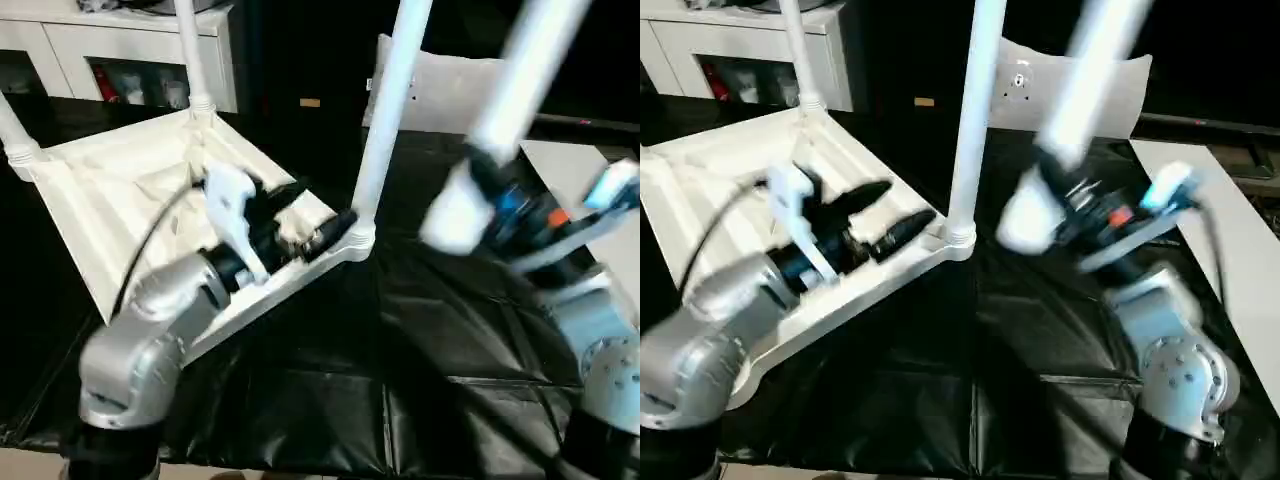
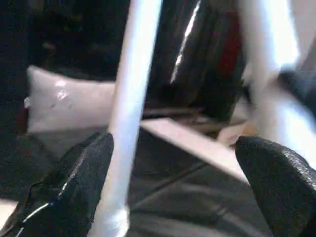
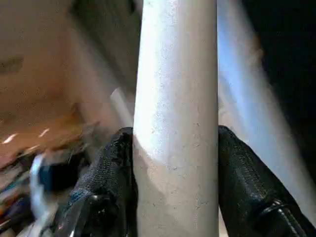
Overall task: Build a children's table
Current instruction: Pick table leg
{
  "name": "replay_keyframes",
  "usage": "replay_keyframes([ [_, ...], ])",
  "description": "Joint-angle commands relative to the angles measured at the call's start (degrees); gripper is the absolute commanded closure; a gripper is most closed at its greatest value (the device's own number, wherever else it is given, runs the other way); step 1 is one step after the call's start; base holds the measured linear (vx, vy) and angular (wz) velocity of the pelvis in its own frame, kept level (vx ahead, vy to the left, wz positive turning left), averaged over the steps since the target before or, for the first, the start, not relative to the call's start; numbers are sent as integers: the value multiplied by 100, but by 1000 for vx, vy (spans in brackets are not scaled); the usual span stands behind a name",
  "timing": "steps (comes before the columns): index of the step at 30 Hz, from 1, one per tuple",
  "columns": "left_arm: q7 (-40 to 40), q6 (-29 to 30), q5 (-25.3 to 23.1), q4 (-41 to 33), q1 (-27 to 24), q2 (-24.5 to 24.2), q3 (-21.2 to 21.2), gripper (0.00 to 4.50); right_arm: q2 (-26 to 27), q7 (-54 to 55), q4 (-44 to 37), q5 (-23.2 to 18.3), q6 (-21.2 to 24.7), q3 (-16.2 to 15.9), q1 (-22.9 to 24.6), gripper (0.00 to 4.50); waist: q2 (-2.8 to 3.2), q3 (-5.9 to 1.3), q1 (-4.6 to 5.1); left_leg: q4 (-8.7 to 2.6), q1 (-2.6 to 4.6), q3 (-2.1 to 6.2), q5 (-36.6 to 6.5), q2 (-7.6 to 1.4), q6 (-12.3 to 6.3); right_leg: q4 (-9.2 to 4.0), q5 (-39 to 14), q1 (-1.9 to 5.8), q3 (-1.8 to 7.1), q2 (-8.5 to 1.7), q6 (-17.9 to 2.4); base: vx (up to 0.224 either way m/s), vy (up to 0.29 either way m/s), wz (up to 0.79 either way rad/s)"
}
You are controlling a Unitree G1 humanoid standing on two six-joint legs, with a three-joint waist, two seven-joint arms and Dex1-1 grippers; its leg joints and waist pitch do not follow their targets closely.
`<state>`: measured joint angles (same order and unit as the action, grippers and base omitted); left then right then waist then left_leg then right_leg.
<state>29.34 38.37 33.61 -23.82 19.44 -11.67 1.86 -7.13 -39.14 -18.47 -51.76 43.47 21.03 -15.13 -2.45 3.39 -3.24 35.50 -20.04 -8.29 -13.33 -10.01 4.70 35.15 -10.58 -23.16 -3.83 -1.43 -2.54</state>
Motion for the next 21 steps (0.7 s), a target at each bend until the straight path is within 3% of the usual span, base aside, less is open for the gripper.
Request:
replay_keyframes([
  [1, 134, 305, 515, -128, 238, -6, 181, 0, -185, -296, -283, -135, 132, -325, 58, 259, 18, -290, -49, -427, -53, 37, -339, -210, -277, -566, -2251, 332, 318, -573, -371, 0, 0, 0],
  [6, 192, 632, 1172, -8, 704, -1, 449, 0, -325, -517, -150, -46, 123, -699, 39, 259, 44, -292, -107, -436, -53, 55, -314, -215, -220, -579, -2331, 319, 303, -578, -255, 0, 0, 0],
  [11, 195, 794, 1276, -20, 767, -63, 370, 0, -414, -637, -126, 10, 69, -898, 61, 259, 37, -304, -176, -442, -51, 48, -220, -232, -202, -553, -2037, 325, 317, -576, -249, 0, 0, 0],
  [16, 37, 841, 1352, 11, 830, -8, 279, 0, -478, -706, -74, 28, -51, -1065, 86, 259, 30, -288, -201, -455, -54, 48, -296, -230, -182, -576, -2204, 327, 314, -578, -202, 0, 0, 0],
  [20, -14, 812, 1367, 41, 861, 78, 244, 0, -505, -750, -38, 193, -160, -1191, 103, 259, 12, -293, -198, -454, -67, 47, -324, -226, -159, -595, -2352, 331, 315, -587, -105, 0, 0, 0],
  [21, -28, 810, 1339, 55, 856, 109, 221, 0, -531, -727, -3, 470, -363, -1337, 124, 259, 26, -290, -202, -456, -67, 48, -325, -229, -152, -597, -2365, 326, 313, -588, -94, 0, 0, 0],
])
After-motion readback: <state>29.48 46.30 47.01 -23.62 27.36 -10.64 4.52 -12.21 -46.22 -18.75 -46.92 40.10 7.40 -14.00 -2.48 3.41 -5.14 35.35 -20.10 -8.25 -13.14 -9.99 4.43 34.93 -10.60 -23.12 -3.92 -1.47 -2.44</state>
